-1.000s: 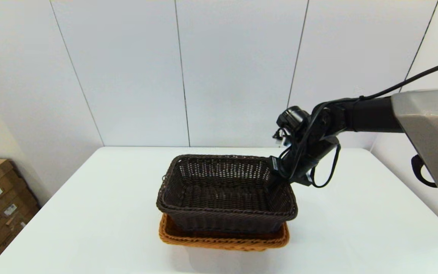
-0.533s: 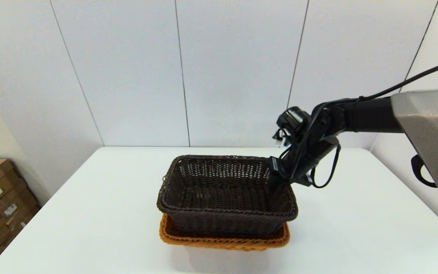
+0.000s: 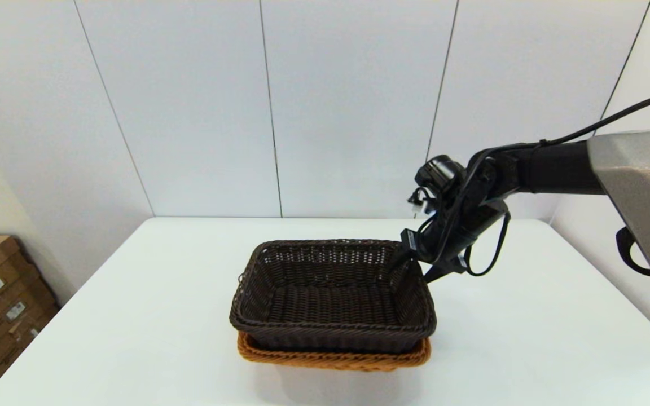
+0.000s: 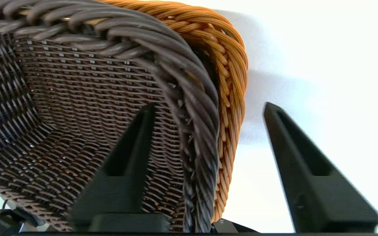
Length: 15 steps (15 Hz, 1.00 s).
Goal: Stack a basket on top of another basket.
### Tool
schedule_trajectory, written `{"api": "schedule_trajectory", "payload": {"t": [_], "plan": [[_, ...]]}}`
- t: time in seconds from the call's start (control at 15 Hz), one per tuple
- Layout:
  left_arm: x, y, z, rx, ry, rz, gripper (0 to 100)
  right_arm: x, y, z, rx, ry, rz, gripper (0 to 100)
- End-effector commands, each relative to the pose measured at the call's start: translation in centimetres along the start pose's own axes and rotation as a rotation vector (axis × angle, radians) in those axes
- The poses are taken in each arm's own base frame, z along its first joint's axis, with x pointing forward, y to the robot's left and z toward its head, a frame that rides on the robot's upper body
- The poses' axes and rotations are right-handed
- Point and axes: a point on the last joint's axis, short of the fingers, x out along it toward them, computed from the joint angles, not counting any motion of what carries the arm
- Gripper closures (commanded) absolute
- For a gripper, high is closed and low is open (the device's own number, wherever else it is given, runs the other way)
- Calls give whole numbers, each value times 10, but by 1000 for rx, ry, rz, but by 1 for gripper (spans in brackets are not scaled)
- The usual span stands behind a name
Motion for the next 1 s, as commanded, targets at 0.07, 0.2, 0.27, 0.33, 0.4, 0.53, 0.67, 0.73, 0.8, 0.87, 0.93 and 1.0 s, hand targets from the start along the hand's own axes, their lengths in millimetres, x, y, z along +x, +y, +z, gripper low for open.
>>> {"api": "schedule_trajectory", "payload": {"t": [0.07, 0.2, 0.27, 0.33, 0.4, 0.53, 0.67, 0.73, 0.8, 0.87, 0.93, 1.0], "plan": [[0, 0, -1, 0, 6, 0, 0, -38, -2, -1, 3, -74, 30, 0], [0, 0, -1, 0, 6, 0, 0, -91, 0, -12, -33, -189, 63, 0], [0, 0, -1, 0, 6, 0, 0, -121, 1, -24, -44, -248, 80, 0], [0, 0, -1, 0, 6, 0, 0, -144, -1, -39, -71, -291, 89, 0], [0, 0, -1, 0, 6, 0, 0, -164, -3, -58, -111, -321, 88, 0], [0, 0, -1, 0, 6, 0, 0, -192, -15, -117, -188, -351, 78, 0], [0, 0, -1, 0, 6, 0, 0, -207, -33, -188, -283, -374, 67, 0], [0, 0, -1, 0, 6, 0, 0, -209, -43, -219, -306, -385, 72, 0], [0, 0, -1, 0, 6, 0, 0, -207, -55, -248, -331, -394, 70, 0], [0, 0, -1, 0, 6, 0, 0, -202, -69, -277, -352, -408, 58, 0], [0, 0, -1, 0, 6, 0, 0, -194, -82, -302, -360, -429, 44, 0], [0, 0, -1, 0, 6, 0, 0, -186, -95, -331, -363, -471, 39, 0]]}}
